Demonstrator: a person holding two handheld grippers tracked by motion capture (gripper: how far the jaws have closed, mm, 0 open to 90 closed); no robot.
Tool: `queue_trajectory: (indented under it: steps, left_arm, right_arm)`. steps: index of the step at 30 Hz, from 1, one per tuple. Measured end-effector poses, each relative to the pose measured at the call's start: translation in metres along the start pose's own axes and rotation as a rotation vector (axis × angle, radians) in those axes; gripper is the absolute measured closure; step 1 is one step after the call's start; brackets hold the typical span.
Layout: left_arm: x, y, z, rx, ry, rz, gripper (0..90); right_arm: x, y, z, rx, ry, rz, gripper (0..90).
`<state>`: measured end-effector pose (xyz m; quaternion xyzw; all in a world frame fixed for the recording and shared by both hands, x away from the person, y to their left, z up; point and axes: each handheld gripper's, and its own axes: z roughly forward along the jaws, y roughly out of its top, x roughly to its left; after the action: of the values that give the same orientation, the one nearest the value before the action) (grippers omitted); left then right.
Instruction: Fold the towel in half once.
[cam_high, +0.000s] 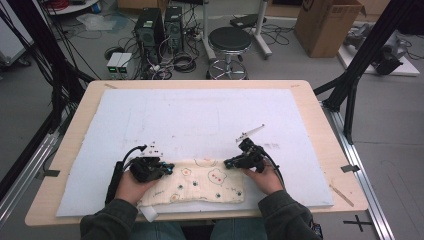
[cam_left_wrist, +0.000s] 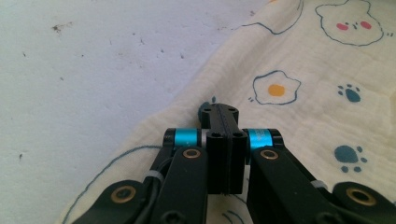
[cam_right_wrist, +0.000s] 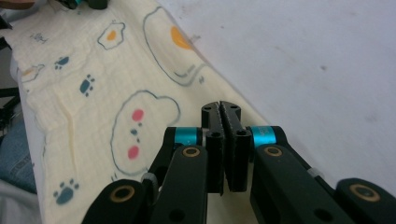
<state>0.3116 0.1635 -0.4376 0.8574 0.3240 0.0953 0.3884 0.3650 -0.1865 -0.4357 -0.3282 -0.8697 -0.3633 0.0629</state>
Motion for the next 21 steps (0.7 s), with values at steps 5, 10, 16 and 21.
queue_trajectory:
  steps: [5, 10, 16, 21]
  left_arm:
    - [0.000, -0.001, 0.000, -0.006, -0.001, -0.002, 89.5]
    - [0.001, -0.002, 0.000, -0.015, -0.005, -0.015, 89.4]
    - [0.004, -0.005, -0.009, -0.063, -0.010, -0.023, 88.6]
    - [0.017, -0.012, -0.015, -0.049, 0.036, -0.073, 88.6]
  right_arm:
    - [-0.009, -0.013, -0.014, -0.010, -0.023, 0.032, 88.2]
    - [-0.013, -0.019, -0.019, -0.027, -0.023, 0.046, 88.3]
    - [-0.013, -0.020, -0.018, -0.036, -0.027, 0.039, 88.5]
    - [-0.012, -0.020, -0.018, -0.037, -0.033, 0.033, 88.6]
